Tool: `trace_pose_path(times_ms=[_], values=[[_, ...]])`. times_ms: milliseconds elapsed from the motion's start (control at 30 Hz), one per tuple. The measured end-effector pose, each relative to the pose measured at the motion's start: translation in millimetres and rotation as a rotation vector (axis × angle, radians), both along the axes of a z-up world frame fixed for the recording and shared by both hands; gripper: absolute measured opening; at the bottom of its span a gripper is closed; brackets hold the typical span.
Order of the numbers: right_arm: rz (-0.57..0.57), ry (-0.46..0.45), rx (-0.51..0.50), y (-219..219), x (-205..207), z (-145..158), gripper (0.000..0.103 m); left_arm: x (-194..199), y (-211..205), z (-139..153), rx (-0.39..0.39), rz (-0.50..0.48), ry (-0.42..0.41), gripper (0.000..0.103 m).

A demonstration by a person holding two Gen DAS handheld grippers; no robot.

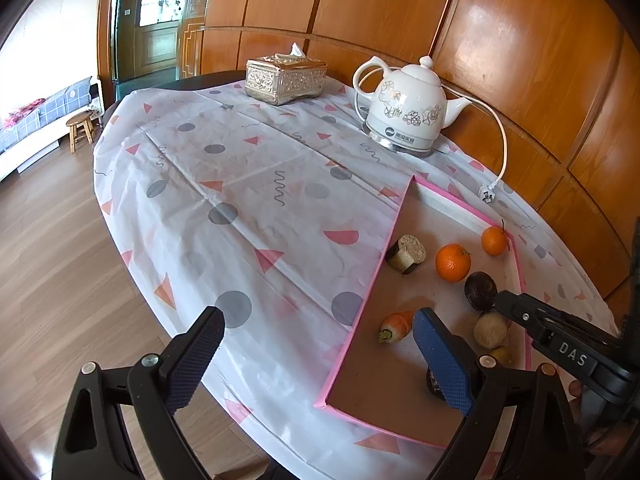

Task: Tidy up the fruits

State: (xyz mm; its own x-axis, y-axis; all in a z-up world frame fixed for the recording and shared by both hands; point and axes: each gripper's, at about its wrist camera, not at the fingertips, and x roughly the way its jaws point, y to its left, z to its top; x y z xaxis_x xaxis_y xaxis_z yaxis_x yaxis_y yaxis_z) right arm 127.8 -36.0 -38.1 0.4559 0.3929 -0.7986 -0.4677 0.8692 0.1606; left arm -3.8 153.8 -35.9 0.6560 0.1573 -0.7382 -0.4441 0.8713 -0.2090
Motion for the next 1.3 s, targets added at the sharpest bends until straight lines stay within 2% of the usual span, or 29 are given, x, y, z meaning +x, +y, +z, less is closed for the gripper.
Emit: trace_pose_path(times_ms=[333, 500, 600, 867, 1100, 1300], values=[[-0.006, -0.016, -0.035, -11.5, -22.4, -5.7, 0.038, 1.7, -8.4, 0.0, 0.009, -0.029, 0.007, 0.096], [0.025, -0.012, -0.075, -0.2, -19.7, -14.5, 0.030, 0.9, -14.2, 2.8, 0.024, -0.044, 0.006, 0.099], [0.031, -0.016, -0.092, 8.7, -14.5, -14.9, 0.030, -0.1, -18.0, 5.6, 0.037, -0.055, 0.001, 0.101], [0.018, -0.022, -0.044, 4.6, -20.3, -5.7, 0.030, -2.7, -23.2, 11.1, 0.051, -0.066, -0.014, 0.103], [-0.060, -0.046, -0.016, -13.0, -33.3, 2.7, 0.034, -5.5, -29.7, 17.6, 0.061, -0.079, -0.027, 0.103], [-0.158, -0.102, -0.049, -30.0, -54.5, 7.8, 0.037, -7.8, -41.8, 25.3, 0.088, -0.120, -0.050, 0.103]])
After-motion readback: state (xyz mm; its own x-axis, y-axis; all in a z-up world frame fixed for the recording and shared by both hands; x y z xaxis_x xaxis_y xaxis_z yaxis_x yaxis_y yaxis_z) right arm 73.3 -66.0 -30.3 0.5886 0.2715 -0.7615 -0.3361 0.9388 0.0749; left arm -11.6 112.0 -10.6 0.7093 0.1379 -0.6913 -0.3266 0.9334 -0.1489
